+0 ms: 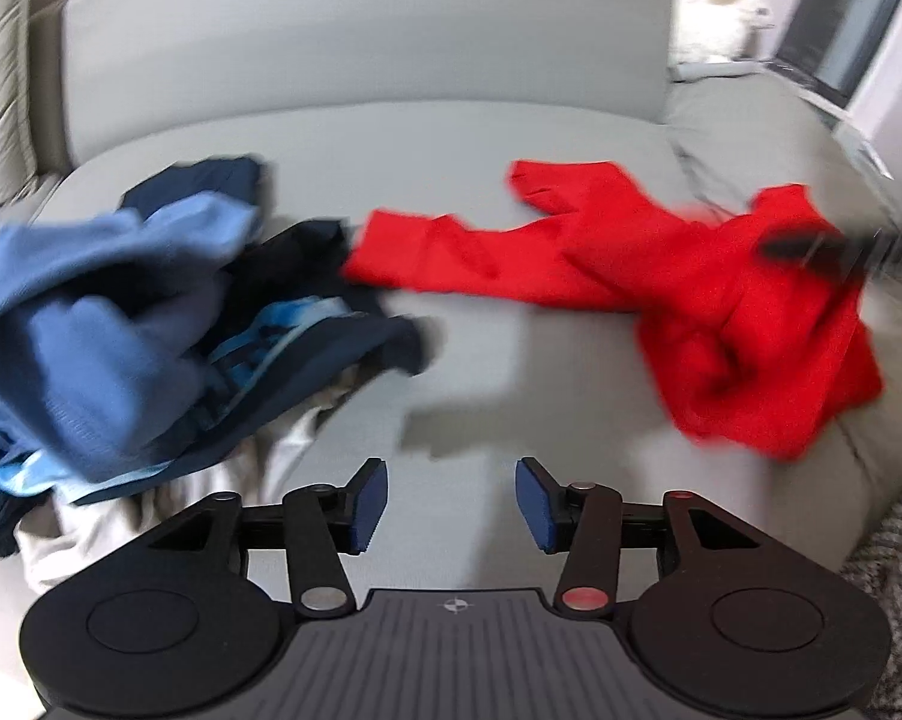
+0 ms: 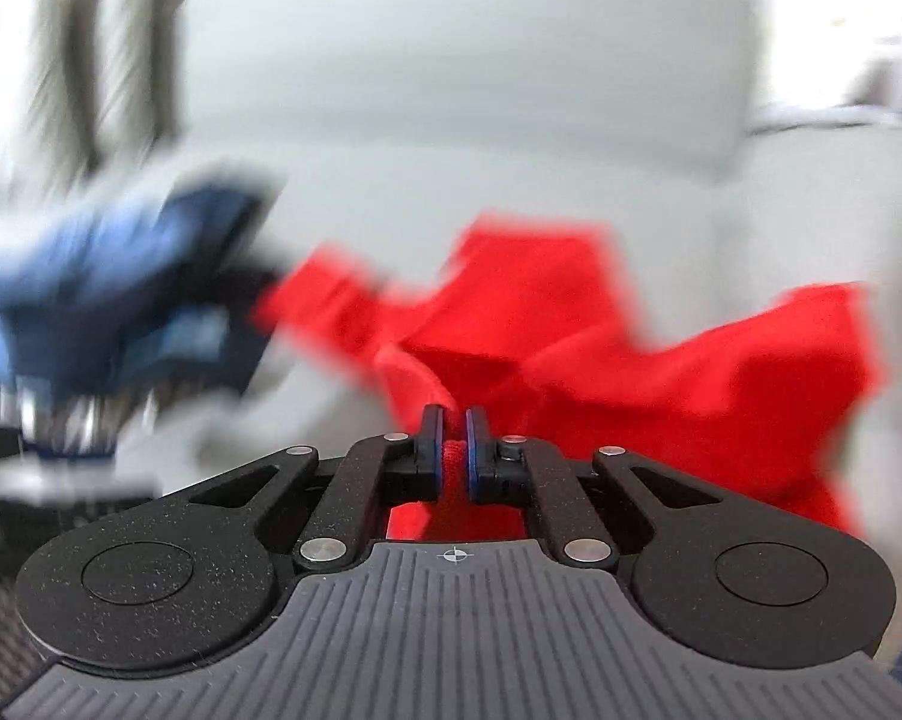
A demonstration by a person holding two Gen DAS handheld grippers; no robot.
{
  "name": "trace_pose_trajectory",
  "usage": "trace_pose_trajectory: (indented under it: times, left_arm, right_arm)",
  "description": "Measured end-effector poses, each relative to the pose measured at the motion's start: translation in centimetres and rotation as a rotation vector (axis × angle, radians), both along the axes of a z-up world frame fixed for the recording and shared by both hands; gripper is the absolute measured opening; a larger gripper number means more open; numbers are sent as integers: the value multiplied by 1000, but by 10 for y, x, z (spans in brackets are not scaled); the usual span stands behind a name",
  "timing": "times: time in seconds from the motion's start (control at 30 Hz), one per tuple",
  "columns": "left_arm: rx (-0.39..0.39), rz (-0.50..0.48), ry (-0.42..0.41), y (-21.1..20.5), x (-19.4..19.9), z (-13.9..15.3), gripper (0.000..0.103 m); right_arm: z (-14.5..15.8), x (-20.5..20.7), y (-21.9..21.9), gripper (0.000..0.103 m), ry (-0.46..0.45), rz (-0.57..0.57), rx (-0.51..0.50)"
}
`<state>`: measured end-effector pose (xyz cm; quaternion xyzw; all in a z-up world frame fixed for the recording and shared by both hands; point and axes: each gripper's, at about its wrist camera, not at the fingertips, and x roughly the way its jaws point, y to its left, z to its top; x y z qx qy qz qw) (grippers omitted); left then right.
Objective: Fold clothes
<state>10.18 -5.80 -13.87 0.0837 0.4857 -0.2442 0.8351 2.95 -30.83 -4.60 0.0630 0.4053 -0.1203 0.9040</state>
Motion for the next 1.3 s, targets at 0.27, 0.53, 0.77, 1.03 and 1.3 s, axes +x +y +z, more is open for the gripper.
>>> trace_pose_trajectory:
  times: [0.27, 0.53, 0.77, 1.03, 1.3]
  left_arm:
    - [-60, -112, 9, -84, -22, 3, 54]
    - [-133, -103, 50, -157, -6, 19, 70]
    - [-65, -165, 28, -215, -1, 22, 75]
    - [-9, -139, 51, -232, -2, 3, 72]
    - [130, -83, -9, -247, 6, -4, 66]
  right_arm:
    - [16, -112, -100, 7, 28, -292, 16]
    - [-27, -141, -91, 7, 63, -215, 221]
    - [-48, -144, -53, 7, 98, -93, 294]
    - [-60, -156, -42, 7, 119, -87, 343]
    - [-57, -159, -36, 7, 106, -63, 333]
